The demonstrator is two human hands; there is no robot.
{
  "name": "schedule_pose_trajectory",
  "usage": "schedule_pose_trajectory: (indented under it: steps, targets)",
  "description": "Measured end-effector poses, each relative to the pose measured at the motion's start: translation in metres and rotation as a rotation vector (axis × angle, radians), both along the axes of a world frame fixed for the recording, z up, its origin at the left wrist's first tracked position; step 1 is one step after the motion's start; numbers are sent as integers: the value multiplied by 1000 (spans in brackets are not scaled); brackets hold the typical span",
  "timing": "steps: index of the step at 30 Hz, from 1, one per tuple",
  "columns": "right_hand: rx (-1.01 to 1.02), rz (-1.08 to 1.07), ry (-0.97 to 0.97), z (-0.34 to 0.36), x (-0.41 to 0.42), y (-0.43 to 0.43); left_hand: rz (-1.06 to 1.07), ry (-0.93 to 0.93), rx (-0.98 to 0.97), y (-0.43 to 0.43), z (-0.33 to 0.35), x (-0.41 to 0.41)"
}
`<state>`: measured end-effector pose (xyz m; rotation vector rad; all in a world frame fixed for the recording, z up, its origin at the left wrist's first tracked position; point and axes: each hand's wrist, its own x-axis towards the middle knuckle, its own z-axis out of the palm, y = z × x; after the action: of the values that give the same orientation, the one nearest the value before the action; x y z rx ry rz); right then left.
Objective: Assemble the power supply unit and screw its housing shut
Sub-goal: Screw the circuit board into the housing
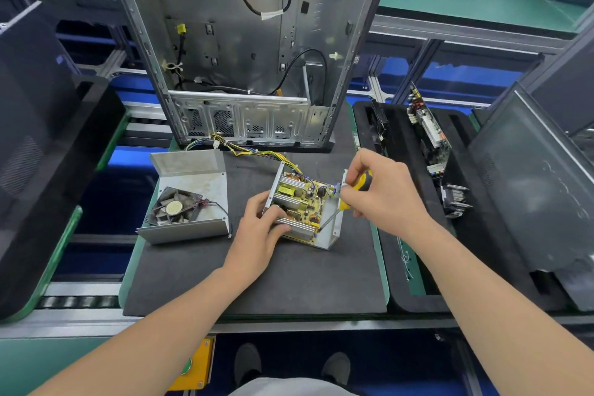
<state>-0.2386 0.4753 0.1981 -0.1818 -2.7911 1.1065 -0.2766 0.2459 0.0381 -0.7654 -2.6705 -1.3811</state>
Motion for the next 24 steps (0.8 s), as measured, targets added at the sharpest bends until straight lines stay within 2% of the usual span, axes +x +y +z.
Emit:
schedule_pose_trajectory:
  steps: [10, 24]
  targets:
    - [178, 131, -14, -18, 7, -12, 38, 9, -35, 5, -3, -1]
    - [182, 114, -79, -37, 4, -13, 22, -1, -43, 3, 10, 1]
